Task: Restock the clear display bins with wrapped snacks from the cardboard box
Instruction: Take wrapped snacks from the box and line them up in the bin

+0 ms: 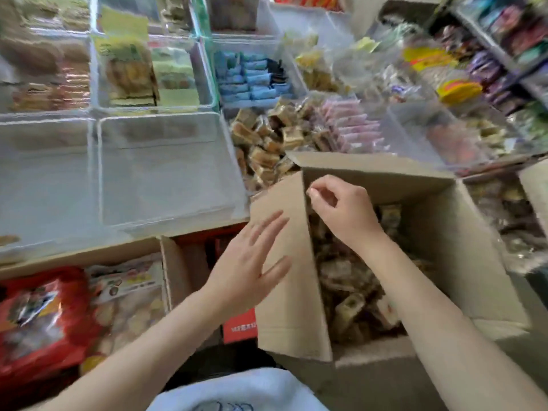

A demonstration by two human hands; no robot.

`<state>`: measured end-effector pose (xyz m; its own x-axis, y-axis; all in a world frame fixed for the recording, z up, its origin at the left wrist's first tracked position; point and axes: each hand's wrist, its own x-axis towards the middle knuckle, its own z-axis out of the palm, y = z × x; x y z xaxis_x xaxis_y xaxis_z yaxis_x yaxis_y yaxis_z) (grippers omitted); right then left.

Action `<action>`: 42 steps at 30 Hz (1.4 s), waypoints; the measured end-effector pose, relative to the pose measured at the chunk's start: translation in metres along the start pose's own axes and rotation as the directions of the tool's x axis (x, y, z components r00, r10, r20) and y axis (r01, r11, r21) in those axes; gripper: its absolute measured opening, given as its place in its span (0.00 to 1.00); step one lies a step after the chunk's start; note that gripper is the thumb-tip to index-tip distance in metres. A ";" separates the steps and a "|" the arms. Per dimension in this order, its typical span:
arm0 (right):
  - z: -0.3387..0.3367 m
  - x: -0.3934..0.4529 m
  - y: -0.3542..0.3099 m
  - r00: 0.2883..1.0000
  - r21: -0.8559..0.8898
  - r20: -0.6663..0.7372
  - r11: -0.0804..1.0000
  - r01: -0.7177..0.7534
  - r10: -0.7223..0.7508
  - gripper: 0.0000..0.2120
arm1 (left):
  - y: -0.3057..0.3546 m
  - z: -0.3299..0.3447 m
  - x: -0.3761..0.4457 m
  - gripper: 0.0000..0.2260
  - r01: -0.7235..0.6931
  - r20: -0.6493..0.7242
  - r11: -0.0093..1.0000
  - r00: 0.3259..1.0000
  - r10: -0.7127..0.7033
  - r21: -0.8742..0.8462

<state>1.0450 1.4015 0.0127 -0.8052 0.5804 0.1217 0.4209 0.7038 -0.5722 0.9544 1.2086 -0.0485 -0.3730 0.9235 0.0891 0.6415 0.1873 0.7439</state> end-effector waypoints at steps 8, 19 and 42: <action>0.017 0.004 0.117 0.858 -0.216 0.479 0.972 -0.088 0.184 0.09 | 0.023 0.050 0.034 0.30 0.011 0.056 0.989 0.998 -0.019 0.150; 0.101 0.008 0.133 0.832 -0.246 0.512 0.965 -0.096 0.214 0.32 | 0.028 0.053 0.033 0.29 0.094 0.026 0.970 0.994 -0.102 0.222; 0.047 0.050 -0.094 0.738 0.727 0.674 0.203 -0.656 -0.029 0.09 | -0.095 -0.086 -0.041 0.19 0.335 -0.426 0.922 0.876 -0.229 0.194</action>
<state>0.9455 1.3445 0.0344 -0.8879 0.1321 -0.4406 0.3101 -0.5356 -0.7855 0.8508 1.1244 -0.0657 -0.7586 0.6234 0.1898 0.5965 0.5471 0.5873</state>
